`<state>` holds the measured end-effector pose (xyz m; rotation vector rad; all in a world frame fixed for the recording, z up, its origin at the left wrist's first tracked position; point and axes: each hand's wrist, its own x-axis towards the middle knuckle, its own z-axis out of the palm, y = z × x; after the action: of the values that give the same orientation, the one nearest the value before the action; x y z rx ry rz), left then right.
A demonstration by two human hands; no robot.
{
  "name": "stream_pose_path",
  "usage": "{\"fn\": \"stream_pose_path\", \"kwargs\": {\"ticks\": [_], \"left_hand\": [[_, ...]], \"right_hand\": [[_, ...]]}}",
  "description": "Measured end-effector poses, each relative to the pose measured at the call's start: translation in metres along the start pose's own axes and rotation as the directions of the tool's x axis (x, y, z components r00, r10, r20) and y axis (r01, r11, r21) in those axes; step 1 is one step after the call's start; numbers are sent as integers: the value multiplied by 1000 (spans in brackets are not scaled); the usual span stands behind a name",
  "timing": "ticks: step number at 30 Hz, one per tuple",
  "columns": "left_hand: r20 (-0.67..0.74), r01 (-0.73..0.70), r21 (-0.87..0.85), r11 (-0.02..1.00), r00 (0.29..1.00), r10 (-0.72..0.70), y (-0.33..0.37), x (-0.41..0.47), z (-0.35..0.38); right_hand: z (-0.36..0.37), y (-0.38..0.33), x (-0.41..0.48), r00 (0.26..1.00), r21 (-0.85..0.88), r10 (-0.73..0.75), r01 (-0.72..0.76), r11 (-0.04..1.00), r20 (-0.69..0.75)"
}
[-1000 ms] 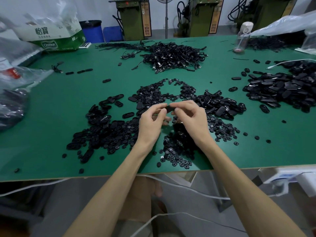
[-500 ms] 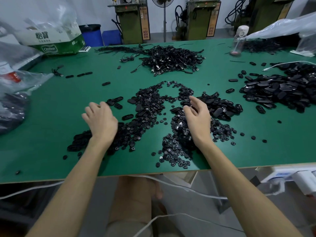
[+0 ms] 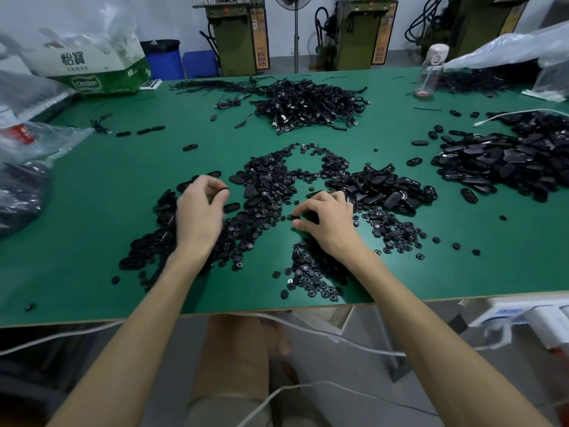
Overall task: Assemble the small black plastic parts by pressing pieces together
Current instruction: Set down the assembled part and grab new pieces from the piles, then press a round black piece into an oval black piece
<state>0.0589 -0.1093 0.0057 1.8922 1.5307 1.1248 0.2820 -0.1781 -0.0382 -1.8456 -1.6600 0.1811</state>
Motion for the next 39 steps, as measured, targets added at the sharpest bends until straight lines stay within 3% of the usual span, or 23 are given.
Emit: {"fn": "stream_pose_path", "kwargs": {"ticks": [1, 3, 5, 8, 14, 19, 24, 33, 39], "left_hand": [[85, 77, -215, 974, 995, -60, 10, -3, 5], [311, 295, -506, 810, 939, -148, 26, -9, 19], [453, 440, -598, 670, 875, -170, 36, -16, 35], [538, 535, -617, 577, 822, -187, 45, -23, 55], [449, 432, -609, 666, 879, -159, 42, -22, 73], [381, 367, -585, 724, 912, -154, 36, -24, 81], [297, 230, -555, 800, 952, -67, 32, -27, 89], [314, 247, -613, 750, 948, -55, 23, -27, 88], [320, 214, -621, 754, 947, -5, 24, -30, 86]], "right_hand": [[0, 1, 1, 1000, 13, 5, -5, 1000, -3], [0, 0, 1, 1000, 19, 3, -3, 1000, 1], [-1, -1, 0, 1000, -7, -19, 19, 1000, 2], [-3, -1, -1, 999, -26, -37, 37, 999, -22], [-5, -3, -2, 993, 14, -6, 7, 1000, -115], [-14, -1, -5, 980, 367, 102, -32, 929, -172], [-16, -3, -7, 977, 507, 133, -31, 861, -167], [-19, -6, -9, 973, 518, 107, 15, 855, -205], [-22, -3, -9, 974, 619, 130, 14, 785, -186]]}}
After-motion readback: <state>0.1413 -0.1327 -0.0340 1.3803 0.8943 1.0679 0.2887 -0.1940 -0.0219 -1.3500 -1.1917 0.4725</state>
